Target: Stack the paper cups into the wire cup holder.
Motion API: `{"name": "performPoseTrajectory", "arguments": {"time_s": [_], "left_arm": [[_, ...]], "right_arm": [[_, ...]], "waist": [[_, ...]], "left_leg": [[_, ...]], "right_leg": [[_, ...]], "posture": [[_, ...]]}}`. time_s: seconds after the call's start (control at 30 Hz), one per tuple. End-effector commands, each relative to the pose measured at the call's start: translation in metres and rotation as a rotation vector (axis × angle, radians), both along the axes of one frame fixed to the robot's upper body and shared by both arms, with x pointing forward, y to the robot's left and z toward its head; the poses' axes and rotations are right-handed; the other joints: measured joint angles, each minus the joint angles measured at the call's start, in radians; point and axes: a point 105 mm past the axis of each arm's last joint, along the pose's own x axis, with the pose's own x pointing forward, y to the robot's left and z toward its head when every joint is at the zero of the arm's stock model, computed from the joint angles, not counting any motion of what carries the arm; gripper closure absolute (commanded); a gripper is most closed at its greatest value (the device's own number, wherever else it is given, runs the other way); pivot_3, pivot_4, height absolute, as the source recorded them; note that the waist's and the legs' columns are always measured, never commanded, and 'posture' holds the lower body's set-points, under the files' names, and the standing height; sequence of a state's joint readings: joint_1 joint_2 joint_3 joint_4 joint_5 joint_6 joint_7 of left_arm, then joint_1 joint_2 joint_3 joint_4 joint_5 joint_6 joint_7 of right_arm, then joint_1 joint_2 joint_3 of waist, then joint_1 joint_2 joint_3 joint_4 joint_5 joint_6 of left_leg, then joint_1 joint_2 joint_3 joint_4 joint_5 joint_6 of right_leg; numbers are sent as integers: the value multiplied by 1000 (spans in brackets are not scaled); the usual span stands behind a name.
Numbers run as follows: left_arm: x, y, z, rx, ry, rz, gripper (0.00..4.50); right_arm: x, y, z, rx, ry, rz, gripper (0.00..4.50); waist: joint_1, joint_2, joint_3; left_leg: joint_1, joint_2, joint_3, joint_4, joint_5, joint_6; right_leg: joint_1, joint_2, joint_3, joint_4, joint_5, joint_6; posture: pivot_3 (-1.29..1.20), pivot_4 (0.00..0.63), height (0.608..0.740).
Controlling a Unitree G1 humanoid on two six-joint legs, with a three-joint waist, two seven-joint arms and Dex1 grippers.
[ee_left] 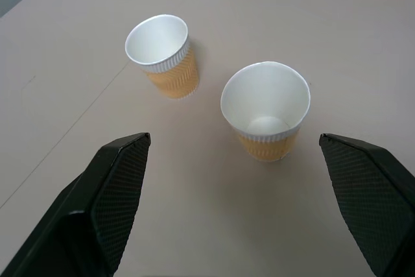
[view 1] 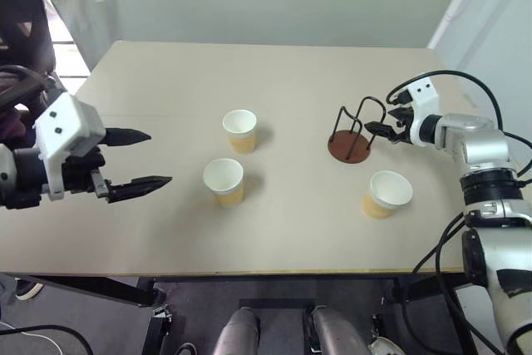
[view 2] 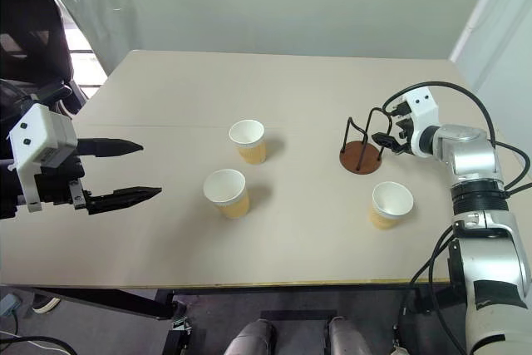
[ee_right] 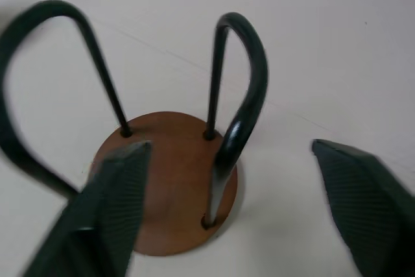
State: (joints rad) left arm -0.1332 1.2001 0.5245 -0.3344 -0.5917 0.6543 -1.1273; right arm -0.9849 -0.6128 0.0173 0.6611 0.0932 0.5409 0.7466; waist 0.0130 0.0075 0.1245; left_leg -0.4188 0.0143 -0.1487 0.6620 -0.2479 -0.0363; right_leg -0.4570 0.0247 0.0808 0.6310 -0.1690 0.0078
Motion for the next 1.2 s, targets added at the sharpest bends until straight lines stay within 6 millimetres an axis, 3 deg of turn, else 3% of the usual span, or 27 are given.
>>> {"name": "performPoseTrajectory", "arguments": {"time_s": [0.03, 0.17, 0.27, 0.47, 0.63, 0.73, 0.83, 0.97, 1.2], "left_arm": [[-4, -1, 12, 16, -52, 1, 0], [-4, -1, 12, 16, -53, 4, 0], [-4, -1, 12, 17, -55, 5, 0], [-3, -1, 13, 17, -56, 6, 0], [-2, -3, 12, 13, -56, 2, 0], [-1, -3, 11, 11, -56, -1, 0], [0, -4, 11, 10, -55, -3, 0], [0, -6, 9, 2, -56, -9, 0], [0, -6, 9, 2, -50, -12, 0]], "right_arm": [[4, 1, 22, 6, -78, -1, 2103], [5, 2, 23, -3, -84, 3, 3617], [4, 7, 23, -1, -83, 31, 4449], [-21, 36, 27, 12, -49, 275, 4449], [-45, 65, 42, 47, -46, 430, 4449], [-70, 91, 44, 22, -31, 561, 4449], [-88, 110, 39, -8, -6, 617, 4449], [-119, 137, 13, -18, 77, 695, 4449], [-147, 151, -12, -57, 138, 783, 4449]], "waist": [[0, 0, 0], [0, 0, 0], [0, 0, 0], [0, 0, 0], [-2, 0, 0], [-3, 0, 0], [-4, 0, 0], [-2, 0, 0], [-3, -1, 0]], "left_leg": [[0, 0, 0, 0, 0, 0], [0, 0, 0, 0, 0, -1], [0, 0, 0, 0, -1, -1], [-1, 0, 0, 0, -1, -1], [-1, 0, 0, 0, -1, -2], [-1, 0, 0, 0, -1, -2], [-1, 1, 0, 0, -1, -2], [0, 2, 0, 1, -1, -2], [0, 2, 0, 3, 0, -2]], "right_leg": [[0, 0, 0, 0, 0, 0], [0, 0, 0, 0, 0, 0], [0, 0, 0, 0, 0, 0], [0, 0, 0, -1, 0, -1], [-1, 1, 0, -1, -1, -1], [0, 1, 0, -1, -1, -2], [0, 2, 0, -1, -1, -2], [2, 3, -1, -1, -1, -3], [2, 3, 0, -1, -1, -3]], "posture": [[0, 150, 740], [0, 150, 740], [0, 150, 740], [0, 150, 740], [0, 150, 740], [0, 150, 740], [0, 150, 740], [0, 150, 740], [0, 150, 740]]}}
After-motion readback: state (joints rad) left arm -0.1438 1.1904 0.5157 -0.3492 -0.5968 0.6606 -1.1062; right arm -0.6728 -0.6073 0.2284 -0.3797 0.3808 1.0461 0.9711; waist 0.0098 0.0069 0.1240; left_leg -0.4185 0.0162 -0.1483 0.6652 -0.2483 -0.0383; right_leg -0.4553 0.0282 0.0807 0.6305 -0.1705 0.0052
